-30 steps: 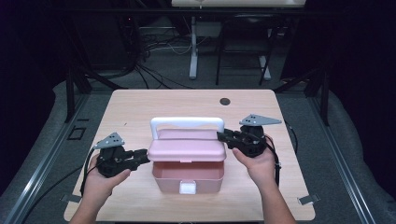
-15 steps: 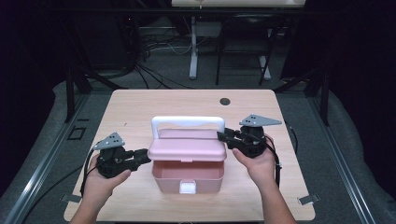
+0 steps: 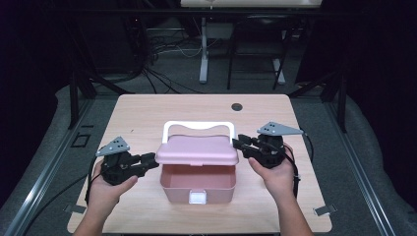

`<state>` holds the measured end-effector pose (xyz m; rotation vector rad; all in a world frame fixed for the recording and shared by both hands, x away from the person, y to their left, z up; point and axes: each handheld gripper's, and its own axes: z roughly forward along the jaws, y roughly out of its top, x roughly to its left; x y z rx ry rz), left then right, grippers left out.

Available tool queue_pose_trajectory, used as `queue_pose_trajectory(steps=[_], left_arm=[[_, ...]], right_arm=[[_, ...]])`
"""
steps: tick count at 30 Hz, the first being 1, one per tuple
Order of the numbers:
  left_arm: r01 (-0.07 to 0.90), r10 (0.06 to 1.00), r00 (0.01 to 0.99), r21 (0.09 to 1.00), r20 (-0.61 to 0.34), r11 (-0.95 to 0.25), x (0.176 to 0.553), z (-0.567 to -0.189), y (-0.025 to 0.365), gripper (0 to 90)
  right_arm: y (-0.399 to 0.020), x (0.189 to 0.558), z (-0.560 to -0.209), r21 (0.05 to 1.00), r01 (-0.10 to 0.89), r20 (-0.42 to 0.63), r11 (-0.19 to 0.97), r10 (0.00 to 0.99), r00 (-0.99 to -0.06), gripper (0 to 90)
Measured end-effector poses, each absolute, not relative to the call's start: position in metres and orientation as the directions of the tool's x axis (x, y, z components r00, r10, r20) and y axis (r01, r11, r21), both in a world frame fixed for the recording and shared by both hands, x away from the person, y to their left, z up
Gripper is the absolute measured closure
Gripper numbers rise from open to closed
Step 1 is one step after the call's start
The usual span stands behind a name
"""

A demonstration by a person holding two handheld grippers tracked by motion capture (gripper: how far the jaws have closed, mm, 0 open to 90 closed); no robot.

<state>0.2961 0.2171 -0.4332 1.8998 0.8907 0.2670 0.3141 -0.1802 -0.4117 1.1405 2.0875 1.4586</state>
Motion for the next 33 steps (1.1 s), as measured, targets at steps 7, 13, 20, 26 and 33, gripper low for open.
queue_pose_trajectory(steps=[7,13,20,26,33], left_arm=[[0.452,0.683,0.708,0.859,-0.18,-0.241,0.299,-0.429,0.216,67.8],[0.433,0.682,0.709,0.874,-0.179,-0.221,0.302,-0.426,0.214,68.2],[0.416,0.677,0.715,0.885,-0.176,-0.209,0.308,-0.422,0.213,69.9],[0.401,0.692,0.704,0.893,-0.158,-0.204,0.311,-0.423,0.209,71.4],[0.382,0.705,0.693,0.906,-0.15,-0.182,0.316,-0.421,0.209,74.0]], right_arm=[[-0.186,0.308,-0.41,0.905,0.404,0.153,0.133,0.785,-0.6,69.6],[-0.191,0.305,-0.414,0.9,0.418,0.165,0.12,0.795,-0.584,69.5],[-0.195,0.3,-0.417,0.895,0.429,0.164,0.121,0.806,-0.569,68.9],[-0.196,0.298,-0.423,0.884,0.449,0.167,0.131,0.808,-0.565,67.6],[-0.195,0.3,-0.432,0.87,0.473,0.175,0.138,0.811,-0.558,66.8]])
